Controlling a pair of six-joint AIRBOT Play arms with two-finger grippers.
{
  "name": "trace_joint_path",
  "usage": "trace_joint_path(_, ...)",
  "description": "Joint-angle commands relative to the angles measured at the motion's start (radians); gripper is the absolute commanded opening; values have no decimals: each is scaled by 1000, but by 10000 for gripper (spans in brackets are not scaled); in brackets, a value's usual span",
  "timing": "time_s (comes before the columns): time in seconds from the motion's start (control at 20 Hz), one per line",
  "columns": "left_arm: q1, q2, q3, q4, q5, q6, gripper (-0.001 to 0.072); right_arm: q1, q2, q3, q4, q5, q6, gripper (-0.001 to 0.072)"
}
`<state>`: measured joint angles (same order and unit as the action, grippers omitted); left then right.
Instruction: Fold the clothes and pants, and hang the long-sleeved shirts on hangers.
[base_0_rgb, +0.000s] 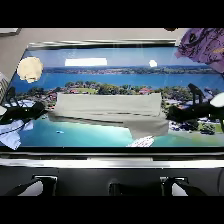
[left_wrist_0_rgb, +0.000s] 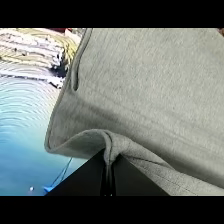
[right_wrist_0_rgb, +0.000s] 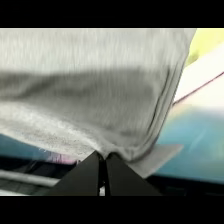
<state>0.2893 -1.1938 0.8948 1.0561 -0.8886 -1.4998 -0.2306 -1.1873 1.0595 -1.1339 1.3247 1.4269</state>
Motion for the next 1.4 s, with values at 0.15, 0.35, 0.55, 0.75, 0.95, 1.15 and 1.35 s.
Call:
trace_joint_path(0.15,-47,-230,161,2,51,-1,17,20,-277,217,36,-105,-2,30)
trace_joint_path(0.35,-76,-325,267,3,72,0,17,20,-377,321,57,-131,-6,30)
trace_joint_path(0.55,-96,-420,384,3,72,-4,17,20,-466,442,56,-147,3,30)
trace_joint_path(0.75,-100,-493,479,3,85,-5,17,24,-520,497,56,-171,10,30)
trace_joint_path(0.95,-110,-567,519,3,86,-4,17,69,-570,499,37,-222,9,31)
trace_joint_path(1.15,-119,-620,519,2,97,-5,18,117,-629,499,-64,-245,35,32)
trace_joint_path(1.35,-122,-618,524,-1,93,-25,373,106,-631,512,-56,-193,93,334)
